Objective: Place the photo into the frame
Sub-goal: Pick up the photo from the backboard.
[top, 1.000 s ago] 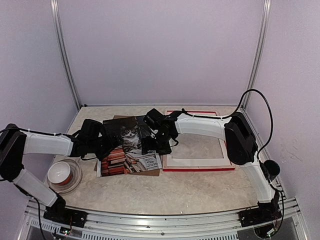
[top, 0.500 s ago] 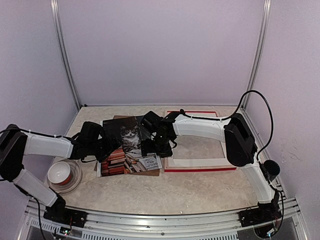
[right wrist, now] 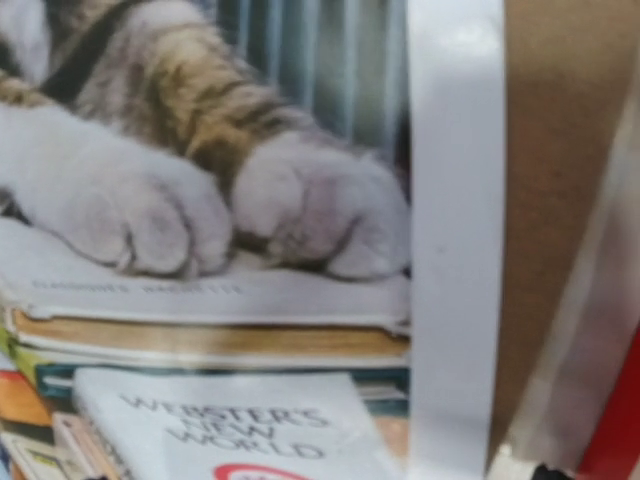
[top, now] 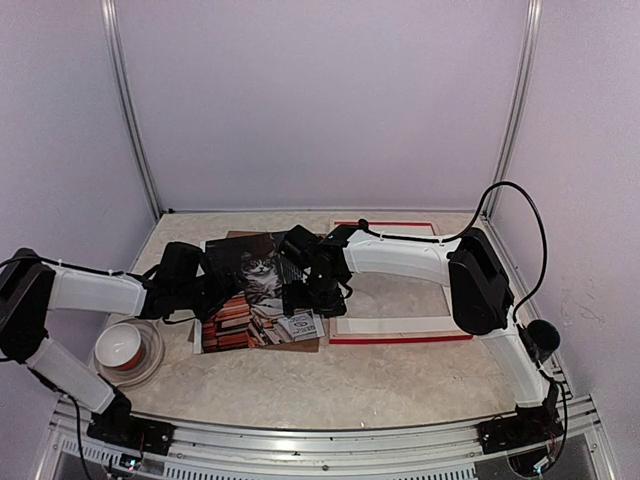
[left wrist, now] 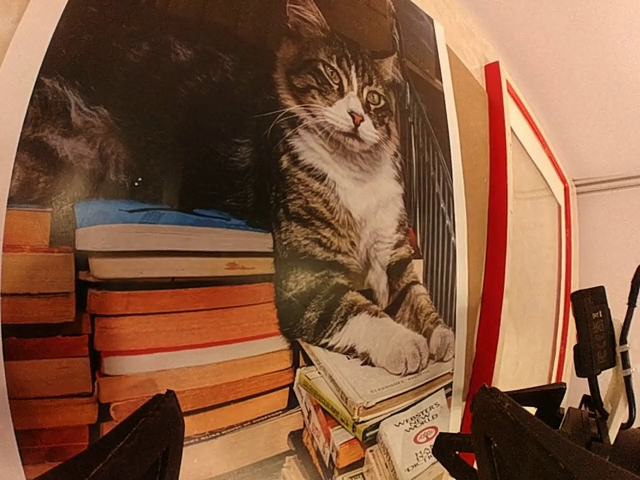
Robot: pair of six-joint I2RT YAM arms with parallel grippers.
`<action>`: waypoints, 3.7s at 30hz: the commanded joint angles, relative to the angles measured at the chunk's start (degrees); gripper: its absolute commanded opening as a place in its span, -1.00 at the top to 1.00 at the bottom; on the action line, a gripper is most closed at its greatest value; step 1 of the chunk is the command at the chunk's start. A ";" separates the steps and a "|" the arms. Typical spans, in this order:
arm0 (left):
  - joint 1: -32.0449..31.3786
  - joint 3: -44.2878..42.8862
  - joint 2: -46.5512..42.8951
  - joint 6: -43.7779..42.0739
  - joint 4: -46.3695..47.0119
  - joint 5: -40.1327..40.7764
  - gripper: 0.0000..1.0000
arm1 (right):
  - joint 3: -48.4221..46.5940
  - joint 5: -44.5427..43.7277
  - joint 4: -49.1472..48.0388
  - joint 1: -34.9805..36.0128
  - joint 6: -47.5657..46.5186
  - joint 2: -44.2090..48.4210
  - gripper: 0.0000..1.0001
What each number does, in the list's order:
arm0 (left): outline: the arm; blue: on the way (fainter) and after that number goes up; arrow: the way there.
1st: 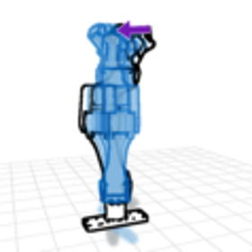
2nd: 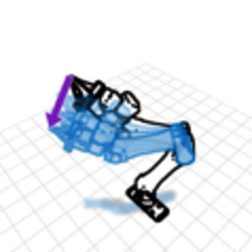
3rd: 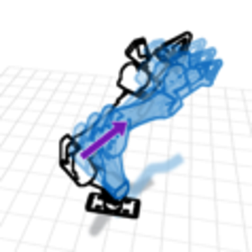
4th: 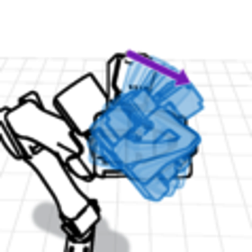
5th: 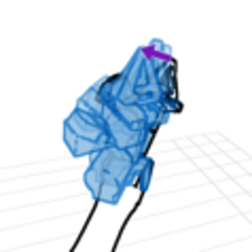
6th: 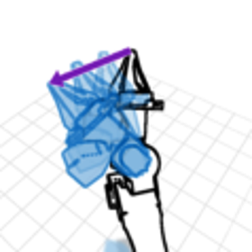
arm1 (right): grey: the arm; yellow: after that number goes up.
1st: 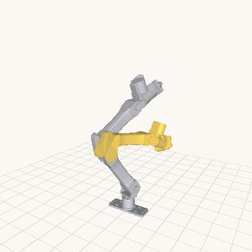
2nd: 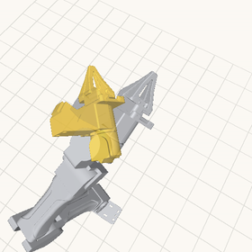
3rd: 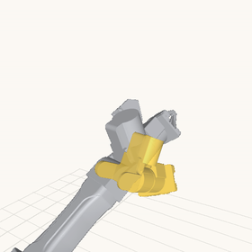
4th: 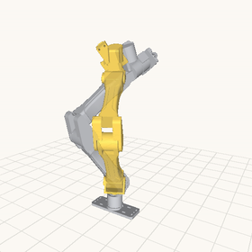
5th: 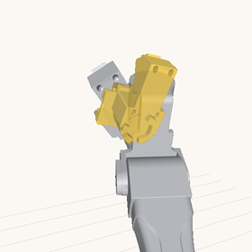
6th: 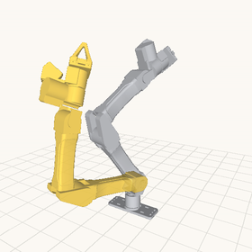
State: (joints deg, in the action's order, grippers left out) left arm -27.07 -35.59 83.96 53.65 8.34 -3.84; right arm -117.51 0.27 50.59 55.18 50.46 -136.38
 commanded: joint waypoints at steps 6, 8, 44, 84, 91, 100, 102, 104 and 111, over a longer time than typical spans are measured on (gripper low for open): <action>-0.79 0.86 0.86 0.11 2.90 -0.64 -0.98 | -1.40 -0.38 2.29 0.89 0.72 -1.52 -0.83; -0.79 0.89 0.93 -0.11 3.00 -0.66 -0.98 | -1.40 1.54 1.87 1.02 0.86 -1.34 -0.83; -2.13 2.98 6.39 0.32 7.22 -4.05 -0.98 | 1.67 5.01 -0.84 1.36 6.20 2.38 -0.86; -2.37 3.23 5.74 0.59 7.06 -4.37 -0.98 | 41.15 21.21 -52.09 -4.77 12.57 17.57 -0.27; -2.20 3.01 4.35 0.50 6.16 -4.59 -0.98 | 45.48 23.79 -57.99 -5.89 14.53 18.92 0.48; -1.93 1.00 1.28 0.00 3.50 -4.10 -0.98 | 47.59 25.45 -59.77 -7.13 14.95 20.77 1.00; -1.93 0.81 0.82 0.10 3.20 -4.07 -0.98 | 47.58 25.66 -59.85 -7.45 14.80 21.09 1.00; -1.93 0.58 0.19 0.13 2.88 -4.01 -0.98 | 47.58 26.00 -59.78 -7.77 14.42 21.44 1.00; -1.72 -0.85 -2.56 -0.88 1.07 -2.55 -0.98 | 42.22 22.58 -48.63 -9.55 5.83 24.94 1.00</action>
State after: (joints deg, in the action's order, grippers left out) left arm -29.21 -34.30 83.92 53.84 11.25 -7.62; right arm -71.59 25.85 -4.64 47.31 62.15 -115.66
